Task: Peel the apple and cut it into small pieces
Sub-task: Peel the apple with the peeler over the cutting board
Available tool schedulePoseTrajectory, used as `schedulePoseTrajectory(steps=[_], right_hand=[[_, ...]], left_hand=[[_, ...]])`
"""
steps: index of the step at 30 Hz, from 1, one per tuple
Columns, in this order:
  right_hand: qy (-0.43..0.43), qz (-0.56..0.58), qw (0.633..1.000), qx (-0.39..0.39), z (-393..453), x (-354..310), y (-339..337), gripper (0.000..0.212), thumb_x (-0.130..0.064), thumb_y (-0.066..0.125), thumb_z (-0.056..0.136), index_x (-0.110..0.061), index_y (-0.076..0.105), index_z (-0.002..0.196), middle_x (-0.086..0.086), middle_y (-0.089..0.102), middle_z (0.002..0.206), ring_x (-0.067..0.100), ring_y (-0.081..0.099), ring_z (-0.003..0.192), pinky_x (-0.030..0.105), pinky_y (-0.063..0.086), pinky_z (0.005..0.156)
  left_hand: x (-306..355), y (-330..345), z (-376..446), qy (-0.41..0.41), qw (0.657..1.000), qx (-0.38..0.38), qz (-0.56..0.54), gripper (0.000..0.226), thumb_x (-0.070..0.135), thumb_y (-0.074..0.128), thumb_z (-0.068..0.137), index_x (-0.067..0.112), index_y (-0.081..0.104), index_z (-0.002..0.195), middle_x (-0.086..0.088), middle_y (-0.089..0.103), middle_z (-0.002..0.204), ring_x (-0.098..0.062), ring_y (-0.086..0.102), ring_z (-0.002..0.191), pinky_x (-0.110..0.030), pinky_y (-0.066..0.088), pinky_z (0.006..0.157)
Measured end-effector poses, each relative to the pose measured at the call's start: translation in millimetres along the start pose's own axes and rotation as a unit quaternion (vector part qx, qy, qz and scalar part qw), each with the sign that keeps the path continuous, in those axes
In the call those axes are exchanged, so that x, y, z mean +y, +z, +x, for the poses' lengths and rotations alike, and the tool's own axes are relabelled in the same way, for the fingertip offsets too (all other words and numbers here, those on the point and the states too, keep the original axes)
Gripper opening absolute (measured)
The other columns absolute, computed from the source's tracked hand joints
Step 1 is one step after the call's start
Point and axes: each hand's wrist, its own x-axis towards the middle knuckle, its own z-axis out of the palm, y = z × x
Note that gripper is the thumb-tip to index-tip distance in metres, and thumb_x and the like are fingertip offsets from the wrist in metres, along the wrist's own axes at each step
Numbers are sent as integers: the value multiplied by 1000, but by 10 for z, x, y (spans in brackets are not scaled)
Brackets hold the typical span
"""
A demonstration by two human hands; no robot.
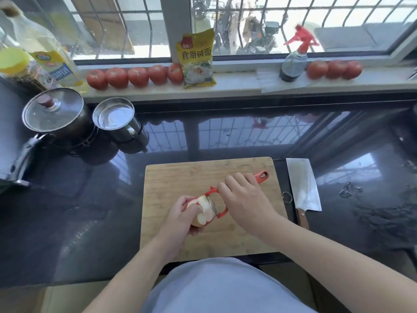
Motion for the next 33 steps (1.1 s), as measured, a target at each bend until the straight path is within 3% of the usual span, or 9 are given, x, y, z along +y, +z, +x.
schedulePoseTrajectory(steps=[4, 7, 13, 15, 20, 23, 26, 28, 33], right_hand=[[47, -41, 995, -82, -39, 130, 278, 10, -6, 54, 79, -15, 53, 83, 3, 51, 75, 27, 47, 71, 38, 38, 70], [156, -66, 963, -210, -183, 372, 497, 32, -27, 79, 66, -16, 56, 85, 5, 57, 81, 29, 53, 76, 40, 41, 67], [180, -89, 951, -233, -257, 288, 341, 21, -7, 64, 72, -13, 63, 92, 8, 58, 79, 30, 53, 73, 41, 38, 65], [152, -80, 963, -207, -243, 273, 263, 31, -9, 57, 73, -15, 63, 102, 6, 60, 88, 30, 53, 81, 41, 39, 75], [62, 5, 998, 31, -176, 72, -40, 35, -6, 40, 86, -12, 62, 113, 6, 54, 89, 31, 48, 84, 45, 40, 88], [46, 7, 997, 67, -122, -111, -100, 37, -9, 29, 94, -11, 63, 106, 6, 54, 86, 30, 48, 81, 44, 42, 85], [69, 14, 994, 82, -114, -125, -50, 30, -10, 35, 94, -12, 64, 102, 5, 53, 82, 29, 47, 78, 42, 41, 82], [89, 13, 995, 38, -138, -34, 42, 27, -6, 41, 88, -13, 63, 102, 4, 53, 84, 29, 48, 80, 42, 40, 83], [196, -65, 957, -203, -234, 286, 277, 34, -15, 66, 68, -15, 57, 101, 7, 56, 92, 31, 49, 87, 43, 39, 81]], left_hand=[[-19, -30, -36, -6, 1000, -7, -27, 35, 29, 62, 75, 22, 68, 109, -15, 72, 110, -29, 67, 88, -40, 51, 72], [-23, -52, -74, 2, 999, -31, -36, 42, 24, 59, 76, 18, 67, 117, -13, 71, 110, -26, 65, 83, -30, 47, 62], [-46, 21, -79, 6, 999, -7, -50, 62, 30, 70, 68, 36, 59, 129, 0, 65, 126, -25, 64, 105, -36, 48, 79], [-67, 37, -74, 8, 998, 8, -56, 63, 33, 75, 65, 28, 56, 125, -5, 67, 124, -26, 62, 104, -39, 46, 82], [-51, 70, -74, 9, 998, 10, -64, 31, 23, 69, 91, 19, 63, 121, -5, 72, 109, -22, 64, 94, -34, 49, 76], [-20, 127, -89, 10, 995, 7, -99, 24, 19, 63, 99, 11, 62, 121, -14, 74, 111, -30, 70, 101, -43, 60, 84], [6, 182, -101, 18, 992, 2, -127, 25, 16, 61, 100, 3, 60, 122, -16, 76, 108, -30, 72, 101, -50, 60, 91], [-21, 182, -99, 22, 990, 3, -139, 29, 15, 64, 99, 1, 59, 124, -14, 76, 105, -28, 73, 97, -47, 61, 89], [-75, 103, -110, 5, 984, -33, -176, 52, 23, 71, 82, 14, 65, 132, -12, 73, 119, -28, 71, 106, -48, 53, 99]])
